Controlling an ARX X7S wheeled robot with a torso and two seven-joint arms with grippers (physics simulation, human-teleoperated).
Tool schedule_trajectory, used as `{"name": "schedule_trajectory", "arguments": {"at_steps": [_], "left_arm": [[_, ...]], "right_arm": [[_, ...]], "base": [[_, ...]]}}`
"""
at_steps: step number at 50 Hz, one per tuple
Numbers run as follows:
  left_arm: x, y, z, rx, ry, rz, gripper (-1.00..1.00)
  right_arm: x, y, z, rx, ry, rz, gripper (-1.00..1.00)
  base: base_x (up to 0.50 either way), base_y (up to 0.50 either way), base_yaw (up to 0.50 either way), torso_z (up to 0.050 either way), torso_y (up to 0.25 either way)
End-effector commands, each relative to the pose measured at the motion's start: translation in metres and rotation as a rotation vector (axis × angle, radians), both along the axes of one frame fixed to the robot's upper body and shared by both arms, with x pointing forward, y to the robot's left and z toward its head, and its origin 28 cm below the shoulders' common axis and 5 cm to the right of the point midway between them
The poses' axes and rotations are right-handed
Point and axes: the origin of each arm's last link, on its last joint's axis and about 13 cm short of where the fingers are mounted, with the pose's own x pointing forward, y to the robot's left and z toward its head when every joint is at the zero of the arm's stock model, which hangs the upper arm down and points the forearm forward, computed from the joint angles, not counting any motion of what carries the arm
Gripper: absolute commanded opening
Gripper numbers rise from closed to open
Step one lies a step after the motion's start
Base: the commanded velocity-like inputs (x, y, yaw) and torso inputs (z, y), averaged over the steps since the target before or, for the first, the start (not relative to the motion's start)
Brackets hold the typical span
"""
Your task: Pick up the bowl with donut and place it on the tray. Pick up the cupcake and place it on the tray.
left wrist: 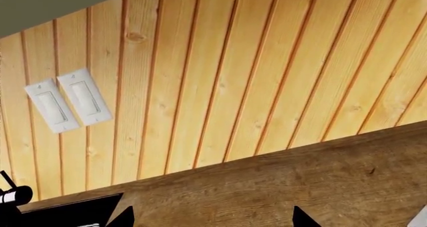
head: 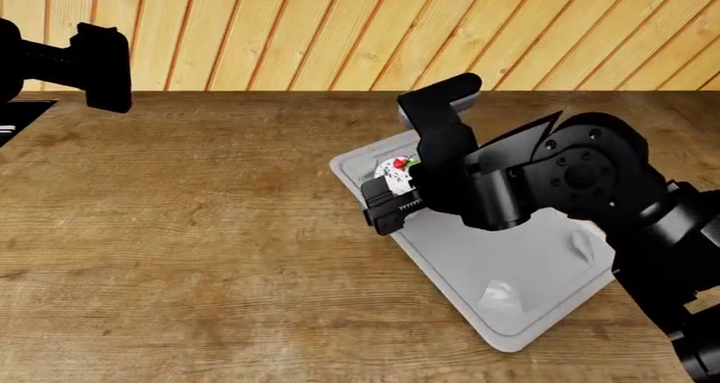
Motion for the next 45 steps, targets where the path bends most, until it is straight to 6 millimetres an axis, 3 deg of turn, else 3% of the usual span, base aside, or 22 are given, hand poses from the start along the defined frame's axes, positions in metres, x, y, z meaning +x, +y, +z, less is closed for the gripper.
{"name": "schedule_trajectory", "arguments": {"at_steps": [1, 6, 7, 21, 37, 45], "left_arm": [[-0.001, 0.001, -0.002, -0.001, 0.004, 0.002, 1.0], [-0.001, 0.001, 0.0, 0.0, 0.001, 0.002, 1.0], [-0.001, 0.0, 0.0, 0.0, 0.001, 0.002, 1.0], [-0.001, 0.001, -0.001, -0.013, -0.006, -0.001, 1.0], [-0.013, -0.003, -0.017, -0.078, -0.018, -0.009, 1.0], [-0.026, -0.016, -0.005, -0.035, -0.059, -0.089, 1.0]], "right_arm": [[0.001, 0.0, -0.006, -0.018, 0.001, 0.018, -1.0], [0.001, -0.001, 0.001, -0.009, -0.015, 0.005, -1.0], [0.001, -0.002, 0.003, -0.002, -0.023, -0.006, 1.0], [-0.015, -0.005, 0.04, 0.032, -0.076, 0.001, 1.0], [-0.072, -0.036, 0.083, 0.061, -0.233, -0.026, 1.0], [-0.105, -0.06, 0.097, 0.068, -0.39, -0.061, 1.0]], "base": [[0.0, 0.0, 0.0, 0.0, 0.0], [0.0, 0.0, 0.0, 0.0, 0.0], [0.0, 0.0, 0.0, 0.0, 0.0], [0.0, 0.0, 0.0, 0.0, 0.0], [0.0, 0.0, 0.0, 0.0, 0.0], [0.0, 0.0, 0.0, 0.0, 0.0]]}}
